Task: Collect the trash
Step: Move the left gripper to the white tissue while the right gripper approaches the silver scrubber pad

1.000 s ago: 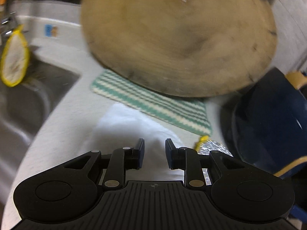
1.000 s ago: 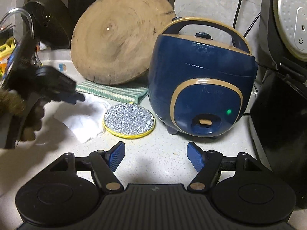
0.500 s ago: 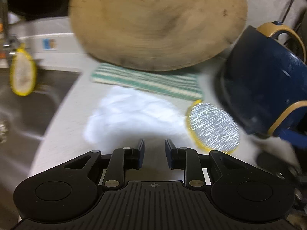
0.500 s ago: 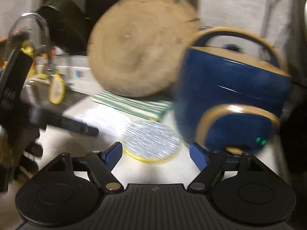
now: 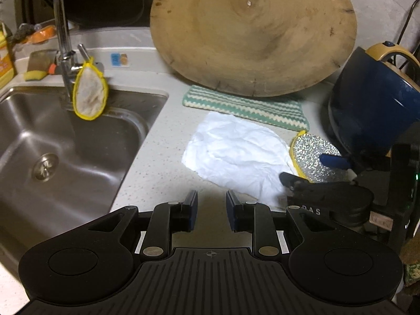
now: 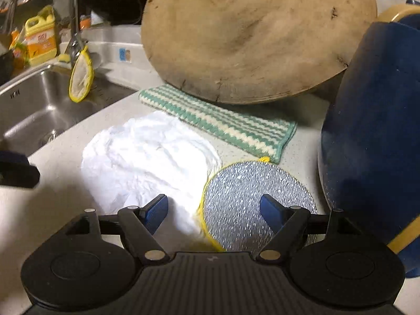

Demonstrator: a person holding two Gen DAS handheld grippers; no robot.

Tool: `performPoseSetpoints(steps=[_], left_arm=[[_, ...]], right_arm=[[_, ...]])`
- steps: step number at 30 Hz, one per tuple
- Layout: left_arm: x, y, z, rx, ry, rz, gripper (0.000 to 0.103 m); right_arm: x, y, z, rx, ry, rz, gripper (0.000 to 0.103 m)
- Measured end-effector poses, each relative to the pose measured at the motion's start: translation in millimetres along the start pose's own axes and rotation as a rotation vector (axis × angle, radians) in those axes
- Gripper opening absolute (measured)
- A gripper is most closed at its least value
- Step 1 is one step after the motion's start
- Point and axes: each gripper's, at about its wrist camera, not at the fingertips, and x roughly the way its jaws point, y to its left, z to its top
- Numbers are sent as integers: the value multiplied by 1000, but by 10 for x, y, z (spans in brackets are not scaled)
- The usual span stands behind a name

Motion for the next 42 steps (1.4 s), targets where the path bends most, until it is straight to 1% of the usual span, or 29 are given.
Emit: performPoseSetpoints(steps=[1,2,3,4,7,8,9,10,11,13,16,19,21,22,23,24,25,26,27,30,31,32,33,35,37,38,40,41,42], left_arm=[[-11,-7,-6,-1,-1,-6,27],[-19,-12,-12,-1,-1,-14,27],[-23,-26,-17,4,-1,-23,27],[-25,-47,-29,10,-1,-32,27],[-9,-121,-56,28,5,-58,27],[-6,-151,-65,35,6,-68,27],[-4,-185,-77,43,6,-80,27],[-3,-218,-89,50,7,-92,27],[-3,-251,-103,58,8,-104,27],[3,-314,-129,70,11,-132,27],[23,-357,-158,75,11,-171,27],[107,-300,-160,21,0,-207,27],[195,-244,-131,-20,-10,-209,27],[244,-211,-102,-35,-14,-195,27],[293,-177,-72,-48,-18,-182,27],[349,-119,-49,-64,-18,-167,27],[403,-66,-30,-81,-6,-145,27],[458,-19,-15,-101,11,-129,27],[498,14,-8,-111,21,-129,27],[613,34,-8,-115,68,-136,27],[621,20,-3,-112,60,-144,28],[627,-5,4,-104,71,-154,28],[638,-47,23,-87,81,-161,28],[657,-189,35,-19,106,-183,29],[641,-393,14,100,117,-182,30],[631,-492,-12,166,113,-166,33],[613,-664,-75,289,97,-115,35],[598,-721,-103,324,85,-98,34],[592,-751,-116,332,80,-88,34]], right_arm=[[-37,8,-22,-13,1,-6,60],[-80,10,-42,-18,5,-17,47],[-121,-8,-46,-14,12,-16,41],[-171,-27,-53,-1,23,9,40],[-355,-60,-134,25,40,44,31],[-424,-59,-170,33,43,53,23],[-488,-51,-205,37,48,59,10],[-556,-38,-248,42,63,66,5],[-614,-35,-294,51,78,78,3],[-737,-19,-414,68,93,81,3],[-925,-20,-614,85,105,60,3],[-1068,-72,-732,114,92,36,3],[-1153,-113,-769,138,66,29,7],[-1175,-145,-779,152,55,26,11],[-1176,-163,-775,163,51,22,28],[-1171,-176,-770,173,47,17,51],[-1167,-187,-764,179,37,7,58],[-1168,-192,-759,182,25,-3,60],[-1167,-195,-755,188,14,-9,60],[-1169,-218,-753,226,-7,4,60],[-1176,-222,-756,233,-15,9,60],[-1194,-226,-757,235,-27,11,60],[-1211,-230,-760,237,-38,9,60],[-1239,-262,-781,246,-52,1,60],[-1237,-312,-802,261,-53,-9,60],[-1239,-335,-814,269,-53,-13,60],[-1247,-369,-840,282,-51,-12,60],[-1244,-378,-846,283,-50,-14,60],[-1240,-382,-848,280,-49,-18,60]])
